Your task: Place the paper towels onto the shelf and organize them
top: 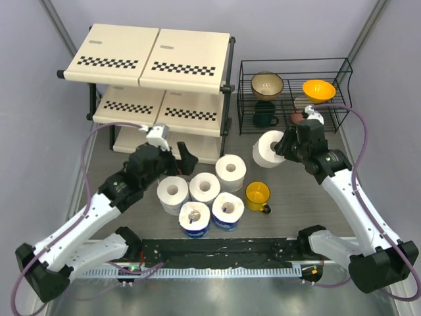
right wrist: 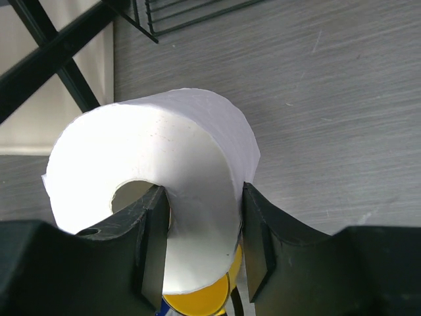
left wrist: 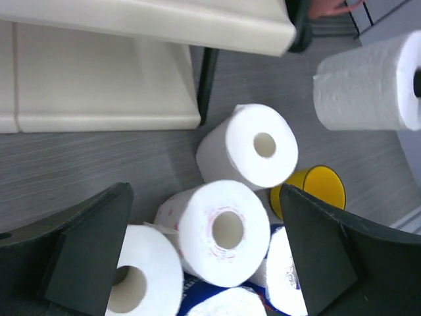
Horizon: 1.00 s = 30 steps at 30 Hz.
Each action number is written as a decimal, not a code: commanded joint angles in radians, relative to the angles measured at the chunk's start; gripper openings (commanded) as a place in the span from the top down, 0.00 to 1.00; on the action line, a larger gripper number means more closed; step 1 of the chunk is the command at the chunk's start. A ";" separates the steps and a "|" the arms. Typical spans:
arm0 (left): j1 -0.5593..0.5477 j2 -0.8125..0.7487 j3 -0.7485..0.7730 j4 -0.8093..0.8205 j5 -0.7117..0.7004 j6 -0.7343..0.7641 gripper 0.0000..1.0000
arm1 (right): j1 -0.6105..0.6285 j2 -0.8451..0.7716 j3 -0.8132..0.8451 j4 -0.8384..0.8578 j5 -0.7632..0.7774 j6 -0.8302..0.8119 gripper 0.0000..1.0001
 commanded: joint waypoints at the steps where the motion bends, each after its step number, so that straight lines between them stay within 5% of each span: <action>1: -0.189 0.100 0.049 0.088 -0.274 -0.009 0.00 | -0.007 -0.046 0.041 0.012 0.050 0.013 0.89; 12: -0.303 0.511 0.204 0.186 -0.353 0.066 0.00 | -0.014 -0.084 0.096 -0.035 0.047 0.002 0.89; 30: -0.300 0.734 0.259 0.240 -0.344 0.109 0.07 | -0.027 -0.104 0.062 -0.043 0.042 -0.011 0.89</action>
